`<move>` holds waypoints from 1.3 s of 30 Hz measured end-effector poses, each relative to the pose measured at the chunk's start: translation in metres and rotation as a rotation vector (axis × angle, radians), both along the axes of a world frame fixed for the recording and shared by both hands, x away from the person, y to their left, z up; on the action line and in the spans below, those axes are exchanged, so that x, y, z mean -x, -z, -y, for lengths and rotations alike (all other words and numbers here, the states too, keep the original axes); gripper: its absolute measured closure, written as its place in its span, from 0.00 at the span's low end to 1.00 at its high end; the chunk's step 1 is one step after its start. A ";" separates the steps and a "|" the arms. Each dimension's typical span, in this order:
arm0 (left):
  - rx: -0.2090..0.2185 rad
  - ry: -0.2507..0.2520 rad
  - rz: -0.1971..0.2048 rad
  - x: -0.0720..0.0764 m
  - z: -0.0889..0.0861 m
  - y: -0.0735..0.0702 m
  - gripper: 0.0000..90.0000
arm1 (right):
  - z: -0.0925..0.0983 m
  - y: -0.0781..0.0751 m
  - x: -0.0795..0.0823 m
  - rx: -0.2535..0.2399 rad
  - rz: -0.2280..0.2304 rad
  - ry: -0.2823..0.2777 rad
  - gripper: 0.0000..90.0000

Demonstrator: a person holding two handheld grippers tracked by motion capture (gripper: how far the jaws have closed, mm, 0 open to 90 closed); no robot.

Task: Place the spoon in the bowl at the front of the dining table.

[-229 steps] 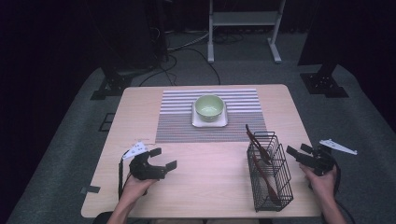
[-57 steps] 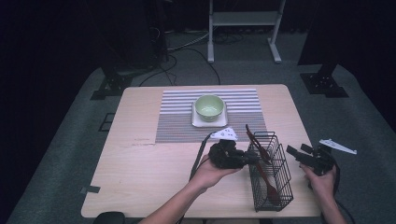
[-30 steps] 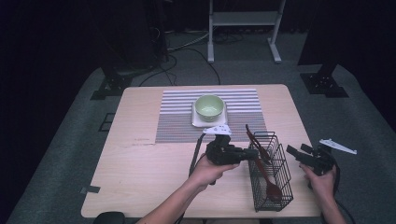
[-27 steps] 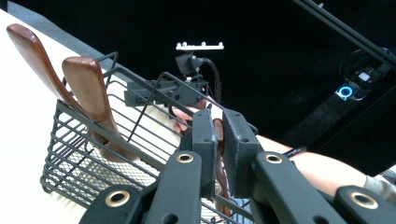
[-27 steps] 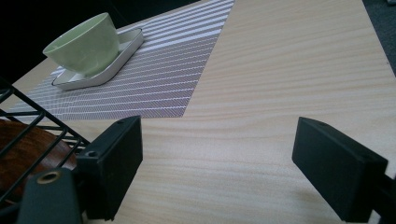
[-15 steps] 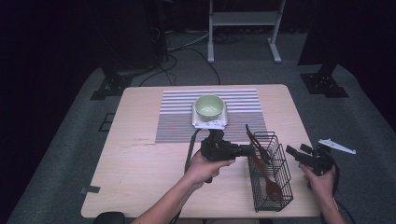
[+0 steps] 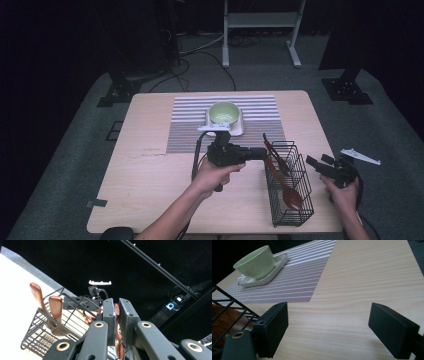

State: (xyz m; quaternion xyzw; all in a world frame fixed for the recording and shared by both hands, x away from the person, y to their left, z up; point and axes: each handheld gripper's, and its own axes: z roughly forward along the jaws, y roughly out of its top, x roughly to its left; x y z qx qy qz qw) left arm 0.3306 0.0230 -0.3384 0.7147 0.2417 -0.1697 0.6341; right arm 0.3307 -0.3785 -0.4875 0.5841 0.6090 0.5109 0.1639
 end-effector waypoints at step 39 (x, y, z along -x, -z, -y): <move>0.094 -0.075 -0.014 -0.014 -0.051 -0.022 0.94 | -0.002 0.000 -0.002 0.016 -0.019 0.007 0.16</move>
